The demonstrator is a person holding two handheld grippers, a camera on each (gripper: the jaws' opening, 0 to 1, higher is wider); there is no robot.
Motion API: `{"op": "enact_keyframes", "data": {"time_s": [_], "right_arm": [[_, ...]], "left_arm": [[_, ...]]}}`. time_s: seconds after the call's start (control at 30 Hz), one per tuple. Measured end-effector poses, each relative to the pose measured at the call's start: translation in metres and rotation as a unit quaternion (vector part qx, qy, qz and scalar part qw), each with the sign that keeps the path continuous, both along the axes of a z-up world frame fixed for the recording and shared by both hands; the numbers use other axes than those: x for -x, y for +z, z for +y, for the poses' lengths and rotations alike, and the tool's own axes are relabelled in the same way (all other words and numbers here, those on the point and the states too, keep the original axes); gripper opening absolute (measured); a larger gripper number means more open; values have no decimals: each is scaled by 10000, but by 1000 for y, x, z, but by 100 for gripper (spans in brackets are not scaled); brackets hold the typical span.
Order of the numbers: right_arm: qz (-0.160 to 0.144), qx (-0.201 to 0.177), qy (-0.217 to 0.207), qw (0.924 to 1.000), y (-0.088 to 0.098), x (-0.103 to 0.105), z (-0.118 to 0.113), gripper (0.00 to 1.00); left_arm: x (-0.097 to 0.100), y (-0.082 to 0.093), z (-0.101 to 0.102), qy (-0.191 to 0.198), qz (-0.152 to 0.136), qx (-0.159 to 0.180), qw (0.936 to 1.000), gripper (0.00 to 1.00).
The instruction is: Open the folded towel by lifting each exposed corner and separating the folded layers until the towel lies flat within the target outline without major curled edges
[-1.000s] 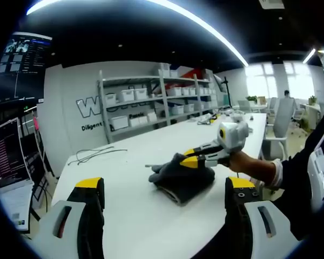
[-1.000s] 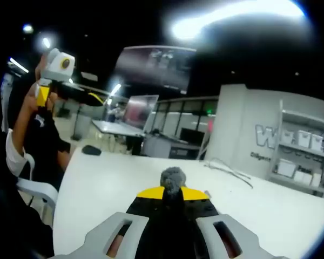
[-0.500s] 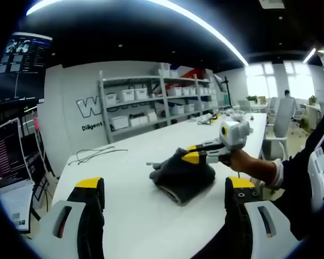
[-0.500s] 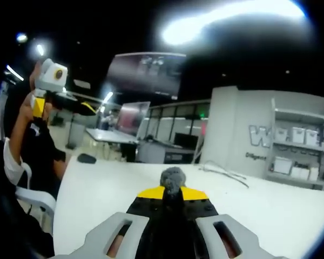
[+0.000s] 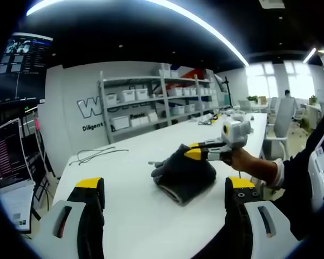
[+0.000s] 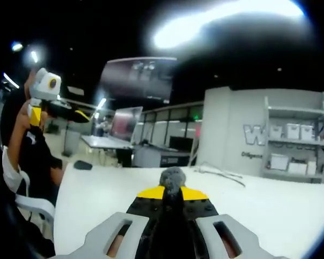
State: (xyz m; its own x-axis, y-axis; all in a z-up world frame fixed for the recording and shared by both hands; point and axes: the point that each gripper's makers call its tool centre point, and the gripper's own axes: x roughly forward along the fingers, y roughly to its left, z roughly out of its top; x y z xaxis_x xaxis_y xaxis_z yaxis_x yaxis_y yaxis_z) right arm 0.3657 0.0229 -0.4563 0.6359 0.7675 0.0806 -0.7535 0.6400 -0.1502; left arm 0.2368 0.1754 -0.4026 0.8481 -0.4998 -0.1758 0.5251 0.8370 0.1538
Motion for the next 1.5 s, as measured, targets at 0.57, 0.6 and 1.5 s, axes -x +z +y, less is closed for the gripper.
{"op": "enact_keyframes", "data": {"time_s": [0.57,0.6,1.5], "right_arm": [[-46,-110,-209,9997,5,-5,-18,4],[-52,-119,-227,9997,6,-6,-19,4],[-78,-380,-647,9972,20,-19,-64,4]], "left_arm": [[-2,0,3,26,4,-12,10000,91],[-2,0,3,29,5,-19,10000,91],[-2,-5,-3,3,38,-77,10000,91]]}}
